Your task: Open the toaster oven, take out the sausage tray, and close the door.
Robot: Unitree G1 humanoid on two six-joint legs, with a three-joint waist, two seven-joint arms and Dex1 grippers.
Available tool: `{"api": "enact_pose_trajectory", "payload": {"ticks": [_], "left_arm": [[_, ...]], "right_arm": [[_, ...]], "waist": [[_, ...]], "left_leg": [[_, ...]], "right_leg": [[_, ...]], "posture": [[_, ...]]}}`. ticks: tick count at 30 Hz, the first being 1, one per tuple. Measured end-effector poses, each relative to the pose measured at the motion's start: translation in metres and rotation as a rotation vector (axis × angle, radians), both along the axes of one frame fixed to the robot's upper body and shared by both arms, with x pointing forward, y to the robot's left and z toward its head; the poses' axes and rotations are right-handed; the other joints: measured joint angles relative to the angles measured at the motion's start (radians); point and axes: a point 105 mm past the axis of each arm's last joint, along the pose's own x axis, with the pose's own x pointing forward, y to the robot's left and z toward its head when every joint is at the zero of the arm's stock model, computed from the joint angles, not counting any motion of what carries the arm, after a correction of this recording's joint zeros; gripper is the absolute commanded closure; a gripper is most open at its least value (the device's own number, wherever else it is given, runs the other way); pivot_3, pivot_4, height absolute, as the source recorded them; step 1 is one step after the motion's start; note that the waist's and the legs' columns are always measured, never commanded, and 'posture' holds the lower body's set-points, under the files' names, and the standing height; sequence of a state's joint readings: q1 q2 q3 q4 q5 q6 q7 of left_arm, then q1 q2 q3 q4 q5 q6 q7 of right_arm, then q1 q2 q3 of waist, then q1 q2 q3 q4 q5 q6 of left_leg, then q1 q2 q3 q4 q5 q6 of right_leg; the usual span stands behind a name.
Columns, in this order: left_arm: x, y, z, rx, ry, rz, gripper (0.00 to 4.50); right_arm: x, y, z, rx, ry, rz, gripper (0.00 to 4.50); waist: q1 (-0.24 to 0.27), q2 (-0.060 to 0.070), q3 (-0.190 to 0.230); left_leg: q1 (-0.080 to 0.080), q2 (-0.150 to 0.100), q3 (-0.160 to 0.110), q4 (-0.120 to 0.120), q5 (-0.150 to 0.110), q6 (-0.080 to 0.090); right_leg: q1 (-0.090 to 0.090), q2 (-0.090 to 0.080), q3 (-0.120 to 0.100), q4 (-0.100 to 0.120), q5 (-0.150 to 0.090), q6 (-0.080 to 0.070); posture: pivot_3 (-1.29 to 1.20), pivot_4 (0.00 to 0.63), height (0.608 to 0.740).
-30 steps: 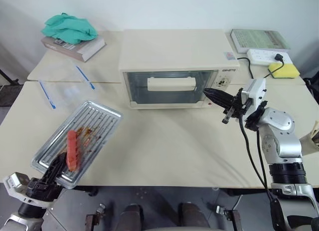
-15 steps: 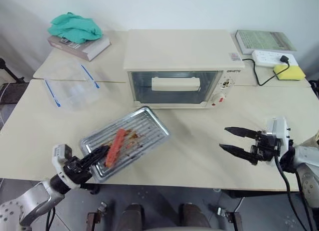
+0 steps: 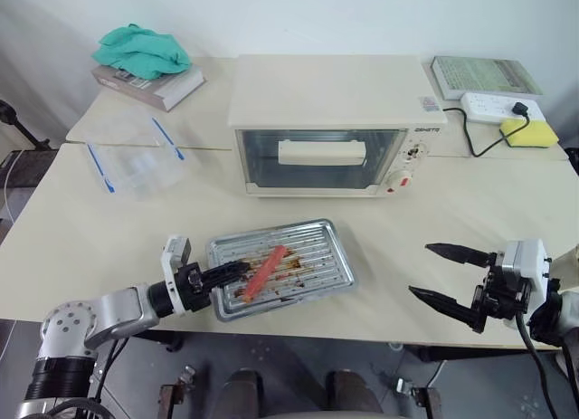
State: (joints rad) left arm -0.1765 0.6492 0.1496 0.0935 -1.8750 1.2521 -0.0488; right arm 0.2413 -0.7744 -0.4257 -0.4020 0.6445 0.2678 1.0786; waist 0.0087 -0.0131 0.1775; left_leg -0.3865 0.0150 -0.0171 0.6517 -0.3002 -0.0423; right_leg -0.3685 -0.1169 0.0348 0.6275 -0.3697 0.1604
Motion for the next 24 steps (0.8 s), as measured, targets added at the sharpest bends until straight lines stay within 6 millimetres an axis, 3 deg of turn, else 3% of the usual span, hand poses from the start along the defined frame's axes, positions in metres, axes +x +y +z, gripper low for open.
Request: {"api": "enact_pose_trajectory", "payload": {"ticks": [9,12,17,24], "left_arm": [[0.005,-0.007,-0.007,0.078,-0.002,-0.037,4.5],[0.008,-0.01,-0.012,0.132,-0.011,-0.026,3.89],[0.011,-0.009,-0.022,0.203,-0.013,-0.003,2.42],[0.016,-0.001,-0.011,0.217,-0.153,0.015,0.47]], "right_arm": [[-0.006,-0.002,-0.002,-0.001,0.008,-0.029,0.03],[-0.008,-0.002,-0.003,0.004,0.009,-0.036,0.0],[-0.01,-0.006,-0.001,0.002,0.0,-0.054,0.0],[-0.013,-0.002,0.0,0.012,-0.005,-0.05,0.0]], "waist": [[0.015,0.001,0.0],[0.015,0.004,-0.001],[0.012,0.004,-0.001],[0.012,0.004,-0.001]], "left_leg": [[0.015,0.0,0.001,-0.003,0.0,0.0],[0.019,0.0,0.001,-0.004,-0.001,0.001],[0.019,0.0,0.001,-0.004,-0.001,0.0],[0.02,0.001,0.003,-0.005,-0.002,-0.001]], "right_leg": [[0.017,0.0,-0.001,-0.005,0.0,0.0],[0.023,0.0,-0.003,-0.008,0.0,0.0],[0.023,0.0,-0.004,-0.009,0.0,0.0],[0.025,0.001,-0.006,-0.01,0.0,-0.001]], "posture": [[0.0,0.15,0.74],[0.0,0.15,0.74],[0.0,0.15,0.74],[0.0,0.15,0.74]]}}
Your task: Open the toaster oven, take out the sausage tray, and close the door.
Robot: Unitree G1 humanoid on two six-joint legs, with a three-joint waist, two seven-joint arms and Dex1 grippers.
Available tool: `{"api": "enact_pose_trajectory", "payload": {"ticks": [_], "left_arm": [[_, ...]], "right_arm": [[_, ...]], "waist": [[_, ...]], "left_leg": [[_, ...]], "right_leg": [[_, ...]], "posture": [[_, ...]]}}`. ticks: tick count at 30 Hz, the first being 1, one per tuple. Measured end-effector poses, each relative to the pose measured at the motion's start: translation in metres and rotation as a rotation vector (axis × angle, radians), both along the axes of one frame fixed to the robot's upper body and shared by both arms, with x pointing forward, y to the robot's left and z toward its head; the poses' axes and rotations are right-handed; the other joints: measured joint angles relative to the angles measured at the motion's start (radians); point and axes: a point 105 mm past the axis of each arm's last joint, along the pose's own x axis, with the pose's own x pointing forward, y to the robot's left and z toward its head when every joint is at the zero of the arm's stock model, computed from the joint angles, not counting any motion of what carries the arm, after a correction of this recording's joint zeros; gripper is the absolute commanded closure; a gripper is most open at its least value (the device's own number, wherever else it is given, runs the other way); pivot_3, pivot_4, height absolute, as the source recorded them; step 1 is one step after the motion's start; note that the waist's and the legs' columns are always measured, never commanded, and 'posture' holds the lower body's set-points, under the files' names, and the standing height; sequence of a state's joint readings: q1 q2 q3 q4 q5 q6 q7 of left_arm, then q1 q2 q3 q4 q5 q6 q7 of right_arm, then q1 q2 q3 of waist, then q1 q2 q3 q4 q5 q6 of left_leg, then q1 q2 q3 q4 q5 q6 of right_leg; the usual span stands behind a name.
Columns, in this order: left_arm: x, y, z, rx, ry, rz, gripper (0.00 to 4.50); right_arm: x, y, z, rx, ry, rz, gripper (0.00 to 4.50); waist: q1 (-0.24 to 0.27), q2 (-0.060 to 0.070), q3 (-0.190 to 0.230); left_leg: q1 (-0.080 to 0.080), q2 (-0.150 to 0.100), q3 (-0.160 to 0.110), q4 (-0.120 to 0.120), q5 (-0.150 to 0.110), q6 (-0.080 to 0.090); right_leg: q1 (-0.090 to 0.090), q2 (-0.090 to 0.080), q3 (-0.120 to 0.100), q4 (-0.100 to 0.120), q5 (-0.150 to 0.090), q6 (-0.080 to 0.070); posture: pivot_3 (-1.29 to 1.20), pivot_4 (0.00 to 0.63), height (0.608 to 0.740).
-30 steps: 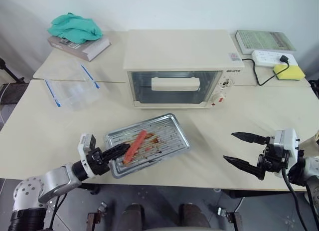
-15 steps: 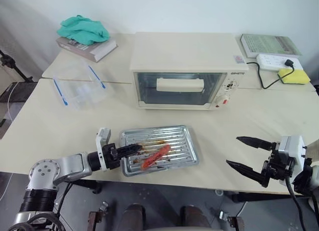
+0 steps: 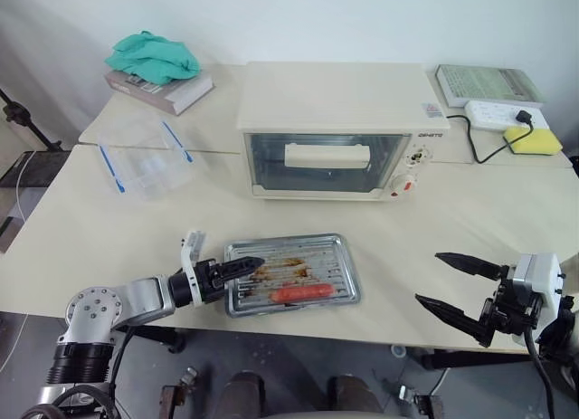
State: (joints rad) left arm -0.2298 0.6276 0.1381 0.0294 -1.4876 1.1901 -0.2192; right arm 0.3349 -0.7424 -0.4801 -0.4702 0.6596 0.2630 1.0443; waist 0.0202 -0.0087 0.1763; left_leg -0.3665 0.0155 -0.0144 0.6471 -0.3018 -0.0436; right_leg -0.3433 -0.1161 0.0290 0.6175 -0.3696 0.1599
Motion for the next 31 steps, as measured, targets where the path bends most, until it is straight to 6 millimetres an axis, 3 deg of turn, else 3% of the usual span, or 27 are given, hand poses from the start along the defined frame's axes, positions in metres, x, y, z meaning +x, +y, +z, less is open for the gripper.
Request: {"api": "enact_pose_trajectory", "payload": {"ticks": [6,10,14,16,22,27,31], "left_arm": [[0.002,0.028,0.004,0.103,-0.181,0.001,0.47],[0.002,0.035,0.007,0.129,-0.261,-0.036,0.47],[0.004,0.047,0.022,0.196,-0.501,-0.071,0.31],[-0.005,0.061,0.032,0.29,-0.667,-0.123,0.02],[-0.018,0.107,0.062,0.54,-1.024,-0.125,0.02],[-0.038,0.131,0.055,0.641,-1.028,-0.12,0.02],[-0.041,0.143,0.044,0.744,-0.969,-0.086,0.02]], "right_arm": [[0.0,-0.001,-0.001,0.001,0.003,-0.009,0.0],[0.0,-0.001,-0.001,0.002,0.003,-0.01,0.0],[0.0,0.001,0.0,0.001,0.002,0.001,0.0],[-0.002,0.004,0.001,0.007,-0.002,0.034,0.0],[-0.005,0.016,0.011,-0.03,-0.068,0.195,0.0],[0.002,0.015,0.006,-0.065,-0.077,0.254,0.0],[0.008,0.008,0.004,-0.087,-0.101,0.251,0.0]], "waist": [[-0.02,0.002,0.0],[-0.021,0.002,0.0],[-0.021,0.001,0.002],[-0.022,0.001,0.002],[-0.022,0.001,0.002],[-0.023,-0.001,0.004],[-0.021,-0.002,0.004]], "left_leg": [[0.0,0.002,0.0,-0.003,-0.001,-0.001],[-0.003,0.002,-0.001,-0.004,-0.002,0.0],[-0.005,0.002,-0.001,-0.006,-0.004,0.0],[-0.005,0.002,-0.001,-0.012,-0.004,0.0],[-0.009,0.004,0.007,-0.017,-0.006,0.001],[-0.01,0.004,0.01,-0.014,-0.009,0.004],[-0.01,0.005,0.01,-0.011,-0.009,0.004]], "right_leg": [[0.0,0.001,0.0,-0.002,0.0,-0.002],[-0.001,0.0,-0.001,-0.006,0.0,-0.002],[-0.002,0.0,0.0,-0.013,0.0,-0.002],[-0.003,-0.001,0.0,-0.018,0.0,-0.002],[-0.01,0.0,-0.005,-0.016,0.001,-0.001],[-0.013,-0.002,-0.01,-0.011,0.001,-0.001],[-0.013,-0.002,-0.013,-0.009,0.001,0.0]], "posture": [[0.0,0.15,0.74],[0.0,0.15,0.74],[0.0,0.15,0.74],[0.0,0.15,0.74],[0.0,0.15,0.74],[0.0,0.15,0.74],[0.0,0.15,0.74]]}}
